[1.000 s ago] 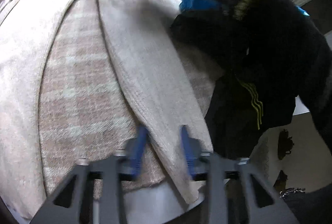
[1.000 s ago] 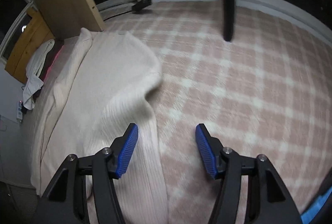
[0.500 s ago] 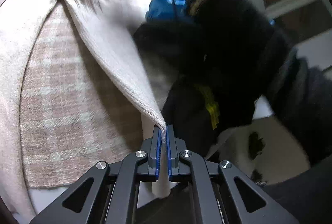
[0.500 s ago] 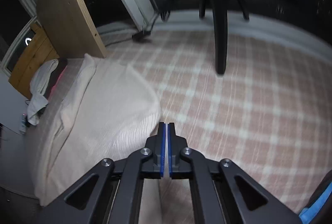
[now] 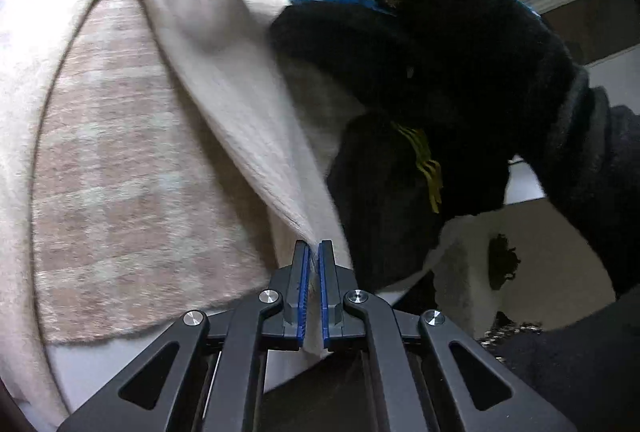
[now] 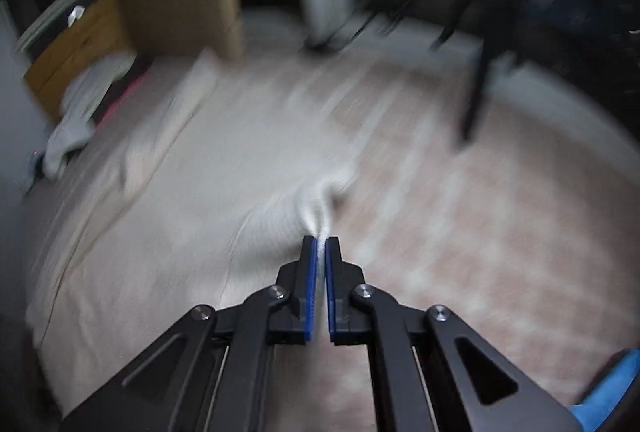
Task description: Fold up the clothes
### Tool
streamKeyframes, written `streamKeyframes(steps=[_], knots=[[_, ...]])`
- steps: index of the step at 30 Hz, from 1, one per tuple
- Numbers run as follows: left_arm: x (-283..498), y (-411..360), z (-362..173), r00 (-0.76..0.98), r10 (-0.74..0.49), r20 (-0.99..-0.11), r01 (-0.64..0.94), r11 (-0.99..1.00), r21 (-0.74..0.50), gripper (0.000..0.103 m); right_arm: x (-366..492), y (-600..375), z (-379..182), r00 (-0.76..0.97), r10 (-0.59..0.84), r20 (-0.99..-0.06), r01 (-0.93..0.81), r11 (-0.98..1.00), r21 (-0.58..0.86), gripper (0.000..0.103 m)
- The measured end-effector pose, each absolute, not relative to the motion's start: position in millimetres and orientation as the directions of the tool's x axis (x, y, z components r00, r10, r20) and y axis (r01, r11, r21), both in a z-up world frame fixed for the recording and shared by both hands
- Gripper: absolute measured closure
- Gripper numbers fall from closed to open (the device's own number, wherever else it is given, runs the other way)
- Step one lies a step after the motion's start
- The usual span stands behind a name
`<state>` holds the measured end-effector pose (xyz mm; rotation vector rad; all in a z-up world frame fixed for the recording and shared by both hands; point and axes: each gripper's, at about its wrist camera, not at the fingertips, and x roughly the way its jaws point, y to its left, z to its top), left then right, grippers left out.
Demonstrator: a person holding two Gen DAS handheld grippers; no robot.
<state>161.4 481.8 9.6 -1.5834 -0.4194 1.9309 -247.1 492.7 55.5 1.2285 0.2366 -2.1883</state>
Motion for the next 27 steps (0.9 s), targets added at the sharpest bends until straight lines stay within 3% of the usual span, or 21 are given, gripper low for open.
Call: streamKeyframes(steps=[2,4,6,10,14,17,21,23,24,25,27], knots=[[160,483,9,-0.107,0.593,-0.798,-0.249,-0.793,-0.556,0.1,-253,500,61,-0.366,-0.422,-0.83,0.565,-0.809,0.163,0.098],[161,480,8,-0.116,0.564,-0.818,-0.235,-0.816,-0.529,0.099,-251,506,61,-0.32,-0.4,-0.859,0.563,-0.809,0.167,0.088],[164,470,15,-0.144,0.528,-0.837,-0.221,-0.841,-0.493,0.097,-242,513,61,-0.295,-0.358,-0.886,0.565,-0.813,0.14,0.064],[170,472,38,-0.195,0.531,-0.825,-0.262,-0.838,-0.478,0.072,-225,543,63,-0.2,-0.439,-0.876,0.533,-0.799,0.278,0.063],[165,514,44,-0.179,0.535,-0.825,-0.398,-0.807,-0.437,0.068,-209,574,61,-0.191,-0.414,-0.89,0.471,-0.834,0.287,0.063],[155,549,28,-0.181,0.432,-0.883,-0.465,-0.829,-0.31,0.062,-202,584,60,-0.197,-0.41,-0.891,0.45,-0.845,0.289,0.063],[153,564,2,-0.216,0.305,-0.928,-0.538,-0.83,-0.148,0.063,-192,588,61,-0.201,-0.412,-0.888,0.451,-0.844,0.29,0.062],[154,564,0,-0.238,0.298,-0.925,-0.576,-0.809,-0.112,0.071,-190,585,60,-0.206,-0.421,-0.883,0.456,-0.84,0.294,0.061],[153,563,-1,-0.238,0.297,-0.925,-0.583,-0.805,-0.109,0.085,-193,581,59,-0.203,-0.428,-0.881,0.456,-0.837,0.302,0.06],[148,557,-1,-0.213,0.32,-0.923,-0.568,-0.809,-0.149,0.096,-195,578,57,-0.198,-0.435,-0.878,0.456,-0.834,0.31,0.059],[136,533,3,-0.169,0.41,-0.896,-0.486,-0.826,-0.286,0.097,-204,568,48,-0.186,-0.435,-0.881,0.452,-0.834,0.317,0.058]])
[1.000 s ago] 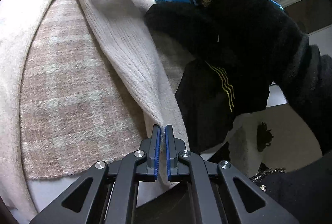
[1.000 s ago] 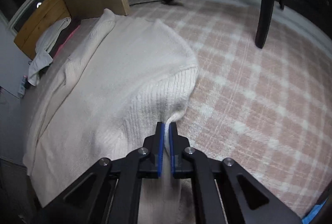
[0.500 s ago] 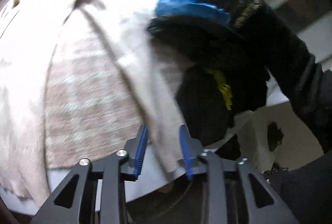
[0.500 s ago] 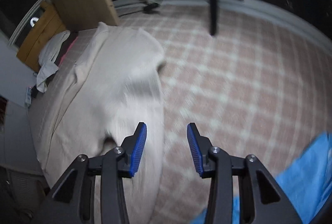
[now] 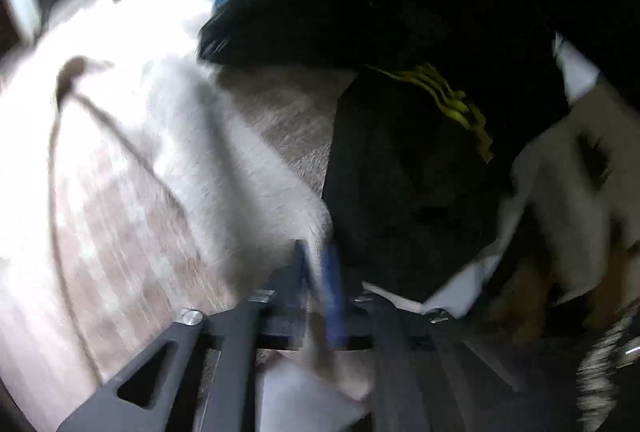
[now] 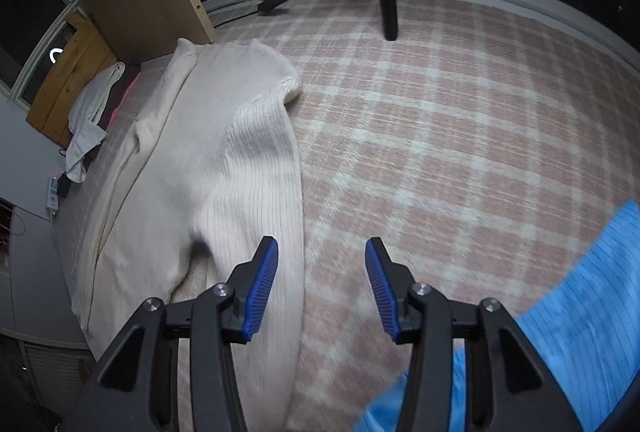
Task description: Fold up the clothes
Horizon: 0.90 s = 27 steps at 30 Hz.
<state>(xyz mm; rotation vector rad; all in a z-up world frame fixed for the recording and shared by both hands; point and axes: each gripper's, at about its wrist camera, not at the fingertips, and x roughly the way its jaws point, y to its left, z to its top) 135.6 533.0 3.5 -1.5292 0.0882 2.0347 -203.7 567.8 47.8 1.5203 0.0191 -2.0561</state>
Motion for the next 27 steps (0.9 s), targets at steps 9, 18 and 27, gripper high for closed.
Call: streamKeyframes(steps=[9,18,27], knots=[[134,422,56,-0.297,0.672,-0.678,-0.275,-0.741,-0.613,0.097,-221,518,22,-0.14,-0.479,-0.867,0.492,-0.793,0.359,0.051],[149,367,38,-0.379,0.692,-0.614,-0.158,-0.702,-0.694,0.097,-222,506,49,-0.17,-0.515,-0.84,0.38,-0.821,0.426,0.096],[205,252,-8,-0.436,0.438,-0.786,0.178,-0.814,-0.552,0.089,-210,380,122,-0.232,-0.441,-0.867,0.573,-0.782,0.245,0.073]])
